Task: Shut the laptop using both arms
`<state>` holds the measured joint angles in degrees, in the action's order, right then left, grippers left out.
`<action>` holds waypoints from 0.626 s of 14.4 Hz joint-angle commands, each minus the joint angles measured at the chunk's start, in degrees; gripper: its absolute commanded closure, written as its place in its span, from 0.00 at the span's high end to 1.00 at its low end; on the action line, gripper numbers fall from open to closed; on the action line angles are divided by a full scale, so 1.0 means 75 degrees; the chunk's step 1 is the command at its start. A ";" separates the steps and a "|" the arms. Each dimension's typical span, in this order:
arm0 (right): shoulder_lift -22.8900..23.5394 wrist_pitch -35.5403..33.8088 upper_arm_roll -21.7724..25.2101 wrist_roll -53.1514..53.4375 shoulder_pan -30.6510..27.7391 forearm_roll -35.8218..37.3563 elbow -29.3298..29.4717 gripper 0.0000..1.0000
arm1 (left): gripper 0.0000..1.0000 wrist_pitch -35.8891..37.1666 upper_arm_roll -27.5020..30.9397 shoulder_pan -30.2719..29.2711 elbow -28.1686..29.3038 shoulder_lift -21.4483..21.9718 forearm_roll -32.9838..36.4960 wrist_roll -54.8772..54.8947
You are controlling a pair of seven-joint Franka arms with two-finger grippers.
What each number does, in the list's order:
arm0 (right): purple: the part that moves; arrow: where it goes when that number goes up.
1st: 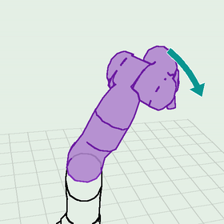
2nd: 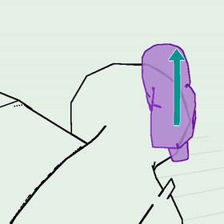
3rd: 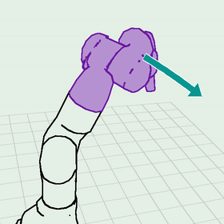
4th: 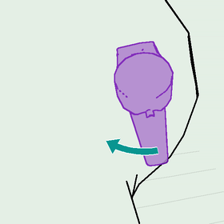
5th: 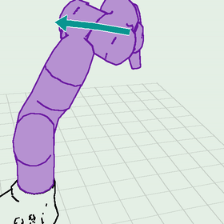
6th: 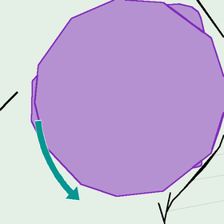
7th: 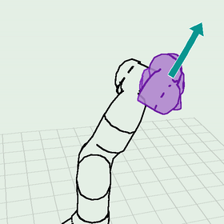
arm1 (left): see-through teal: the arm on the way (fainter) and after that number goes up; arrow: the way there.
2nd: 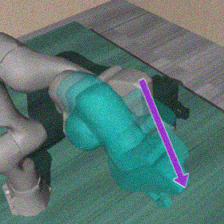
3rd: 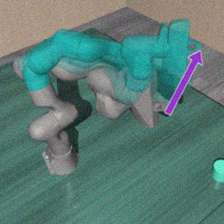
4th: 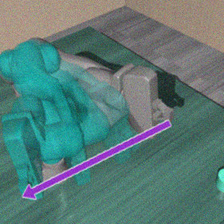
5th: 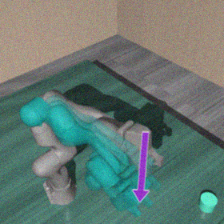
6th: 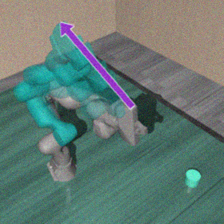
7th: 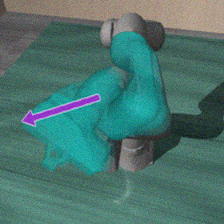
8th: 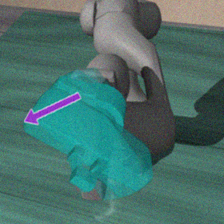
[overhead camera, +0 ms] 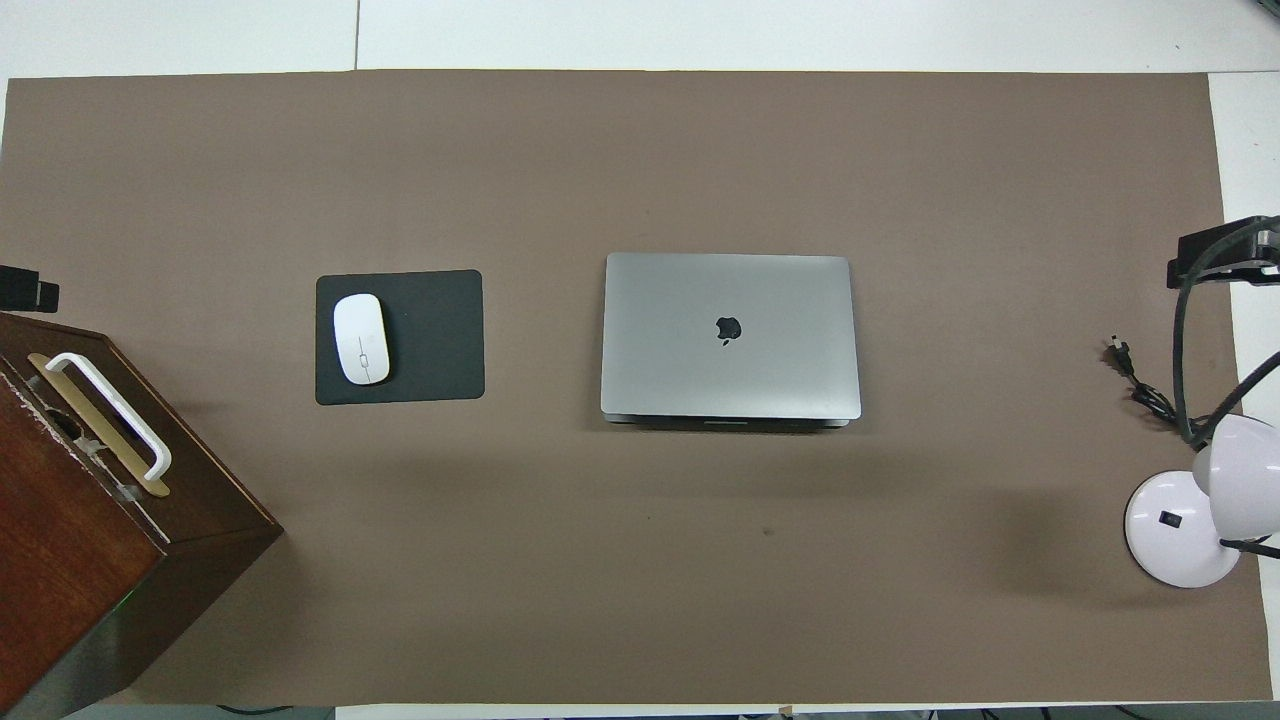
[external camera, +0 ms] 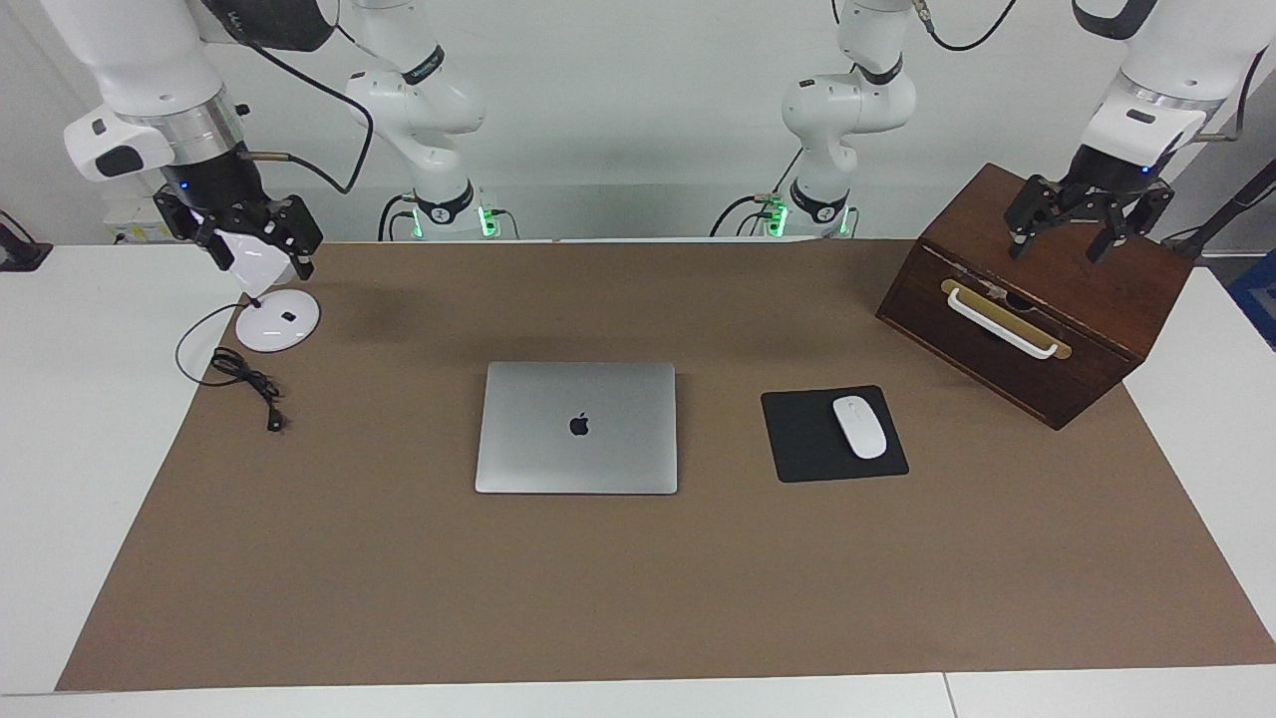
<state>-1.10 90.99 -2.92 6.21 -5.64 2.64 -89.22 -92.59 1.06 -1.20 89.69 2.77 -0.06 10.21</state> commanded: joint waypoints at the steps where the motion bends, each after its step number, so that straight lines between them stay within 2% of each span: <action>1: -0.0158 0.0091 -0.0103 0.0015 -0.0104 0.0163 -0.0210 1.00 | 1.00 -0.0006 -0.0083 -0.0075 -0.0088 -0.0053 0.0184 -0.0119; 9: -0.0135 0.0091 -0.0114 0.0074 -0.0104 0.0046 -0.0186 1.00 | 1.00 -0.0053 -0.0083 -0.0086 -0.0064 -0.0041 0.0184 -0.0119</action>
<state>-1.10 90.99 -2.99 6.23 -5.64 2.64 -89.22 -92.63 1.07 -1.20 89.69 2.77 -0.06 10.11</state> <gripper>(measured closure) 0.000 0.000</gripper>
